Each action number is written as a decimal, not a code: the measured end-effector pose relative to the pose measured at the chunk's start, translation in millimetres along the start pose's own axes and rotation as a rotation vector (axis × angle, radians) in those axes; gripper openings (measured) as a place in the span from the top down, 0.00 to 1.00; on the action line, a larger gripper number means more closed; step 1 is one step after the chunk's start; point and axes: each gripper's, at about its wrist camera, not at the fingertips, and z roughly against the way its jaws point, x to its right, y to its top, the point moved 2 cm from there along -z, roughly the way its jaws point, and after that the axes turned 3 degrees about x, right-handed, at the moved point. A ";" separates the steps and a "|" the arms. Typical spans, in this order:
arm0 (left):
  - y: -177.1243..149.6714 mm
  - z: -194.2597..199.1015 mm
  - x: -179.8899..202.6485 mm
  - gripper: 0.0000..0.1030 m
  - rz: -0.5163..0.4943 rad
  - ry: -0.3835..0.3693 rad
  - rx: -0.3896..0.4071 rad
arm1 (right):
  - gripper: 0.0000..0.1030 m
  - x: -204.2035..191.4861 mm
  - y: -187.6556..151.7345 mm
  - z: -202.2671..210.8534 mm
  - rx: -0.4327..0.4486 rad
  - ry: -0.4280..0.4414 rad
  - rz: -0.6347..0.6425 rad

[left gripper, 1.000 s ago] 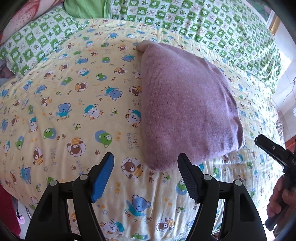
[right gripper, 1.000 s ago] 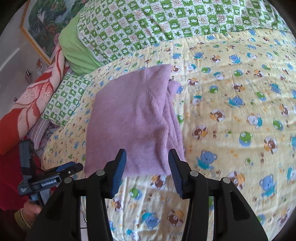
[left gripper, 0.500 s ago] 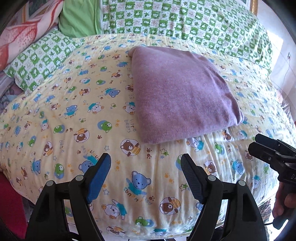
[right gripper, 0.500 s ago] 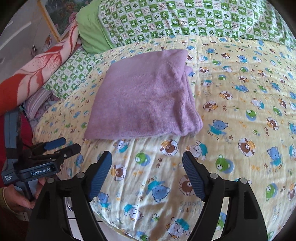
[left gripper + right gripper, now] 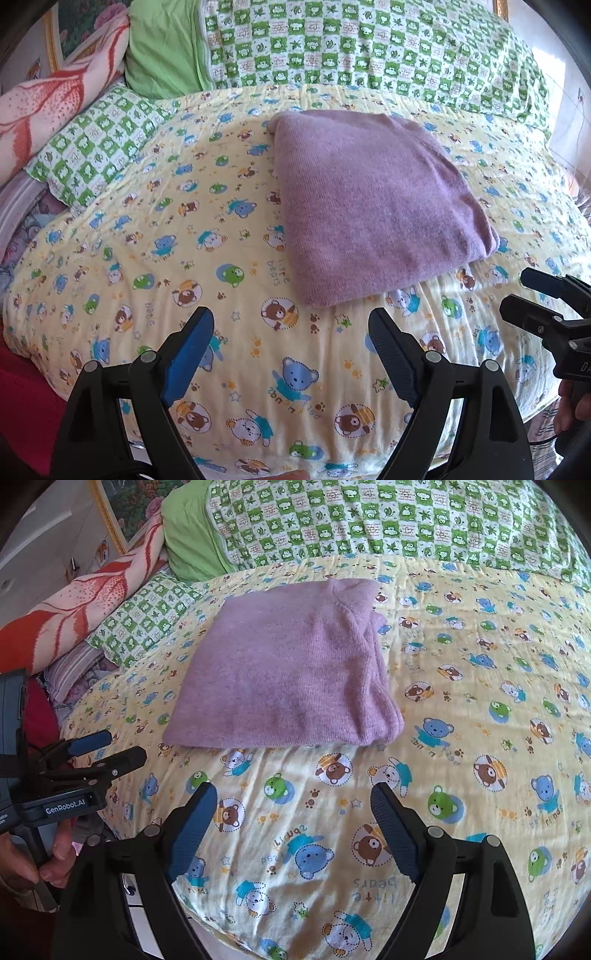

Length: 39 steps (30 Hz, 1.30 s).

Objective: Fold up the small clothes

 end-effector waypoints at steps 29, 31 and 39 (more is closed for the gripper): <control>28.0 -14.8 6.8 0.08 -0.005 0.040 0.012 | 0.09 -17.0 41.1 -35.0 0.039 -0.011 0.109; 29.7 -16.2 7.1 0.08 -0.002 0.040 0.010 | 0.09 -15.9 43.4 -36.2 0.039 -0.013 0.109; 33.8 -16.9 11.1 0.08 0.005 0.035 0.007 | 0.08 -14.1 50.5 -39.9 0.040 -0.006 0.108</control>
